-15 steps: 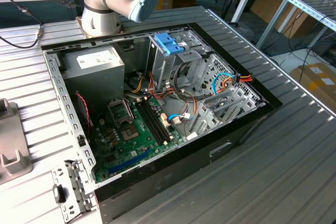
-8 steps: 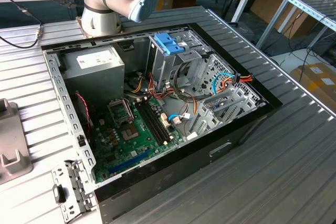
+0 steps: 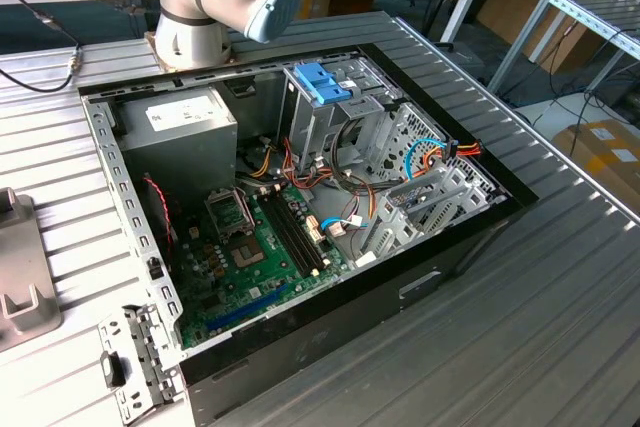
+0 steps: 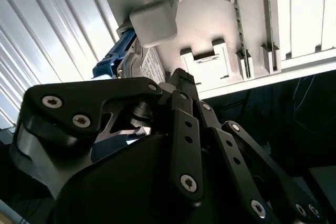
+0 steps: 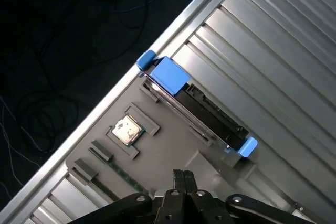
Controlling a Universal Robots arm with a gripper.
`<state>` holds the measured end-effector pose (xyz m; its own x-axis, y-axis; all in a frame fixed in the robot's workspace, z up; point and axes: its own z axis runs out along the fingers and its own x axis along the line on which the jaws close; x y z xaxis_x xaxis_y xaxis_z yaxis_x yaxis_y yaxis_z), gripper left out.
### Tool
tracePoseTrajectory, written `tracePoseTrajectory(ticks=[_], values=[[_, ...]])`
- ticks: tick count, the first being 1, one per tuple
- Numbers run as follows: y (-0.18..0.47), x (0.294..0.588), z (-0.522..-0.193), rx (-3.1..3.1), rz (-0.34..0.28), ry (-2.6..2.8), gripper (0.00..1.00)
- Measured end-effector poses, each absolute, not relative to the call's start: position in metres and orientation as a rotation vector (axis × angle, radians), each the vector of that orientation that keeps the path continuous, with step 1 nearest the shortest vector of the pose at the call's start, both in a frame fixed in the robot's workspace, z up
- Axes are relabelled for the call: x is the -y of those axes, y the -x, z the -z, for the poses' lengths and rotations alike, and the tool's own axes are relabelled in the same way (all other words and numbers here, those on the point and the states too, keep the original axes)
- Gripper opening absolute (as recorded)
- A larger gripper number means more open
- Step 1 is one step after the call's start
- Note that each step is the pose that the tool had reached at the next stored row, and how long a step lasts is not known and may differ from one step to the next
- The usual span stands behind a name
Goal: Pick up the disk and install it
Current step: 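Pick up the disk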
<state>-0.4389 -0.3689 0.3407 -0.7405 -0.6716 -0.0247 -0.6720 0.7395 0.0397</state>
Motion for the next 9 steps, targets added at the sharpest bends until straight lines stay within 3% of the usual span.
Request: tracePoseTrajectory(ticks=[9], values=[[0.4389, 0.3690, -0.3407, -2.868, -0.073, 1.265, 0.10]])
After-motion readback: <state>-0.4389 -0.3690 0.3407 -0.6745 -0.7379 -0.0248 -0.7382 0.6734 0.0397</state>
